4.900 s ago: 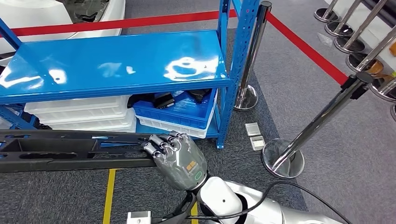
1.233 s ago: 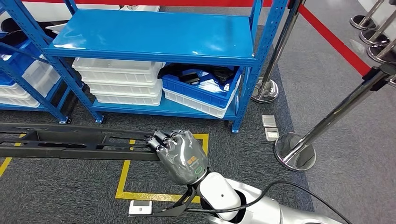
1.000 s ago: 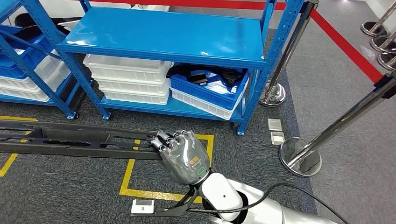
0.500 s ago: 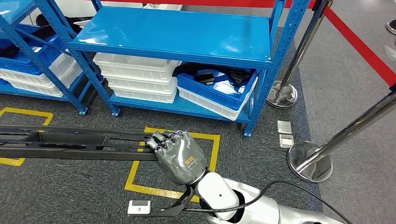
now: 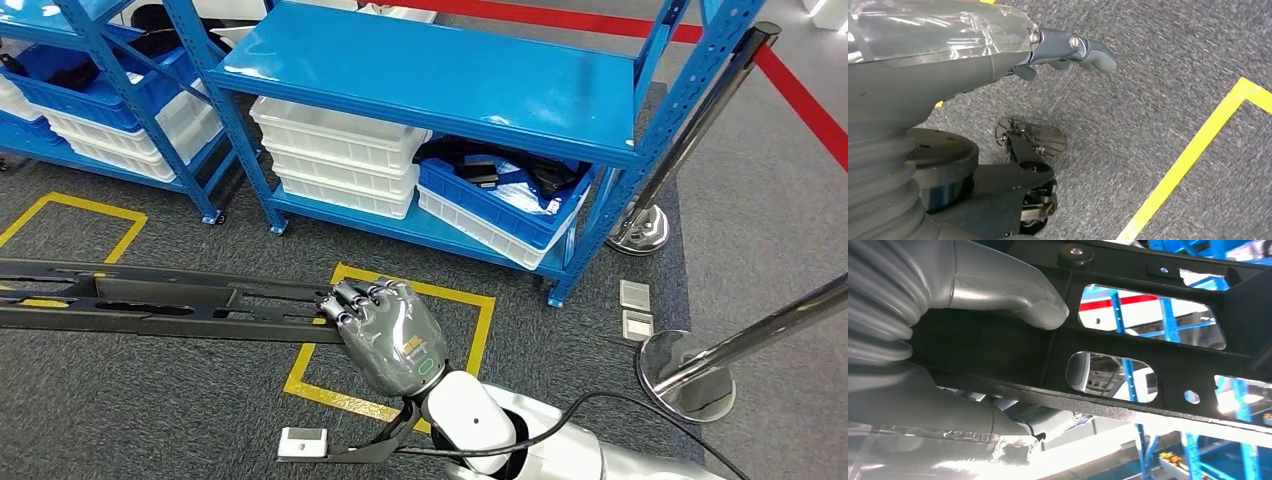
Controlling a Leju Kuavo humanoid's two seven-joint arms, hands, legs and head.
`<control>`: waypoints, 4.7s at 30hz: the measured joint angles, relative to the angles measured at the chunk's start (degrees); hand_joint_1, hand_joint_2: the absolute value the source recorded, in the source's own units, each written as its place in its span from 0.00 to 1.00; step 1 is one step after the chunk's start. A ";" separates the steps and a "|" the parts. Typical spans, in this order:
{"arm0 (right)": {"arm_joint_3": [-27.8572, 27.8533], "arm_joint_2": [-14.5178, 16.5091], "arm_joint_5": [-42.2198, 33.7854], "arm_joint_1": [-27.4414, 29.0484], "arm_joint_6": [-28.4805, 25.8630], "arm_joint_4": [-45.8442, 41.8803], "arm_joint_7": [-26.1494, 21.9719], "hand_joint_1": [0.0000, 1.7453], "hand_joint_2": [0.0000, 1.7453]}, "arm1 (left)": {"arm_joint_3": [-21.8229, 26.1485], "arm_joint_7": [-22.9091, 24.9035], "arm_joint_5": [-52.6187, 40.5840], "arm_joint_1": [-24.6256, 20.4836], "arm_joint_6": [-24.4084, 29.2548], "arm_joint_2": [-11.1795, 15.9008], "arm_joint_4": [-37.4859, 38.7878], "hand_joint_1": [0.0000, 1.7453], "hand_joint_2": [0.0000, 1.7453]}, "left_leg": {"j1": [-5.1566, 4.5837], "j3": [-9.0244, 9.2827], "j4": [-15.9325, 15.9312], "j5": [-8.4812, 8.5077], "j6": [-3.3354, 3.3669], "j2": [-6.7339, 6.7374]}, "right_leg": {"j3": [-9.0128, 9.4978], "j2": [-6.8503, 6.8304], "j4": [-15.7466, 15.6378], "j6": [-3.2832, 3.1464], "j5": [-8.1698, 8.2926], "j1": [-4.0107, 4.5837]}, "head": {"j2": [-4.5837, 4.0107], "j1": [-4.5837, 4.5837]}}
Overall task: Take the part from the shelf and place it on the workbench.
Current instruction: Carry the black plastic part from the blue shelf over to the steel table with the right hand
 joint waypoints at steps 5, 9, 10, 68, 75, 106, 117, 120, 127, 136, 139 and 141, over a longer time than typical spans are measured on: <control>-0.01 -0.01 0.10 0.03 0.12 -0.01 0.02 1.00 1.00 | 0.00 0.04 0.01 -0.08 0.00 -0.02 -0.01 0.00 1.00 | 0.09 -0.89 1.24 -0.21 -1.08 -2.40 | 5.88 3.73 -13.79 -0.66 6.28 -0.46 | 0.00 0.06; -0.02 0.04 0.11 0.02 0.27 -0.01 0.09 1.00 1.00 | 0.00 0.09 0.02 0.10 0.00 -0.02 -0.01 0.00 1.00 | 0.23 -1.64 2.11 -0.54 -2.33 -2.89 | 6.02 2.48 -14.41 -2.04 6.58 -0.41 | 0.00 -0.30; -0.02 0.07 0.11 -0.01 0.28 -0.01 0.09 1.00 1.00 | 0.00 0.11 0.02 0.06 0.00 -0.02 -0.01 0.00 1.00 | 0.16 -2.37 3.88 -1.68 -2.63 -2.09 | 6.12 1.85 -14.63 -2.36 6.69 -0.52 | 0.00 -0.62; -0.98 0.58 0.92 0.74 1.69 0.00 0.15 1.00 1.00 | 0.01 0.02 0.01 0.00 0.37 -0.04 -0.02 0.00 1.00 | -0.12 -1.13 1.34 -0.09 -1.60 -3.90 | 5.03 3.19 -13.57 -1.71 6.42 -0.42 | 0.00 -0.84; -1.06 0.89 0.92 0.47 1.88 0.00 0.15 1.00 1.00 | 0.02 0.01 0.00 0.01 0.37 -0.02 -0.07 0.00 1.00 | 0.23 -8.02 15.91 -6.64 -3.67 0.55 | 6.05 -0.88 -14.32 -3.23 6.31 -0.39 | 0.00 -1.73; -1.38 1.21 0.96 0.81 2.32 -0.02 0.31 1.00 1.00 | 0.02 0.18 0.03 0.10 0.33 -0.02 -0.15 0.00 1.00 | 0.23 -8.68 17.73 -7.06 -3.50 0.74 | 5.42 -1.08 -13.10 -2.98 5.80 -0.56 | 0.00 -1.70; -1.44 1.44 0.87 0.68 2.29 -0.02 0.16 1.00 1.00 | 0.03 0.19 0.14 0.23 0.33 -0.03 -0.19 0.00 1.00 | -0.90 -0.99 0.21 1.02 -0.44 2.40 | 6.41 -3.06 -11.73 -1.52 2.96 -0.04 | 0.00 -1.63; -1.49 1.50 0.67 0.75 2.25 0.02 -0.21 1.00 1.00 | 0.04 0.19 0.14 0.13 0.36 -0.04 -0.22 0.00 1.00 | -0.81 -0.63 -0.15 1.11 0.19 1.03 | 1.37 -0.29 -1.73 -1.52 -1.57 0.01 | 0.00 -1.17; -1.50 1.57 0.38 0.78 2.25 0.23 -0.77 1.00 1.00 | 0.05 0.17 0.20 0.18 0.43 -0.04 -0.28 0.00 1.00 | -0.62 -0.86 1.63 0.00 -0.77 -3.02 | 4.20 2.83 -12.05 -1.61 6.55 -0.47 | 0.00 -0.95; -1.51 2.04 0.37 0.56 2.23 0.40 -0.90 1.00 1.00 | 0.07 0.11 0.04 0.24 0.45 -0.02 -0.37 0.00 1.00 | -0.08 -8.17 16.43 -6.61 -3.29 0.57 | 5.36 -0.77 -13.55 -3.57 6.43 -0.17 | 0.00 -1.99; -1.51 2.10 0.44 0.57 2.22 0.48 -0.91 1.00 1.00 | 0.07 0.11 0.02 0.31 0.44 -0.02 -0.37 0.00 1.00 | 0.08 -6.88 13.21 -3.29 -3.11 1.12 | 5.74 -2.28 -13.55 -3.50 6.07 -0.08 | 0.00 -2.02; -1.53 2.16 0.49 0.53 2.19 0.48 -0.92 1.00 1.00 | 0.07 0.11 0.02 0.24 0.44 -0.02 -0.37 0.00 1.00 | -0.35 -3.15 5.30 -0.03 -2.56 2.86 | 6.17 -3.09 -13.62 -3.20 5.72 0.01 | 0.00 -2.03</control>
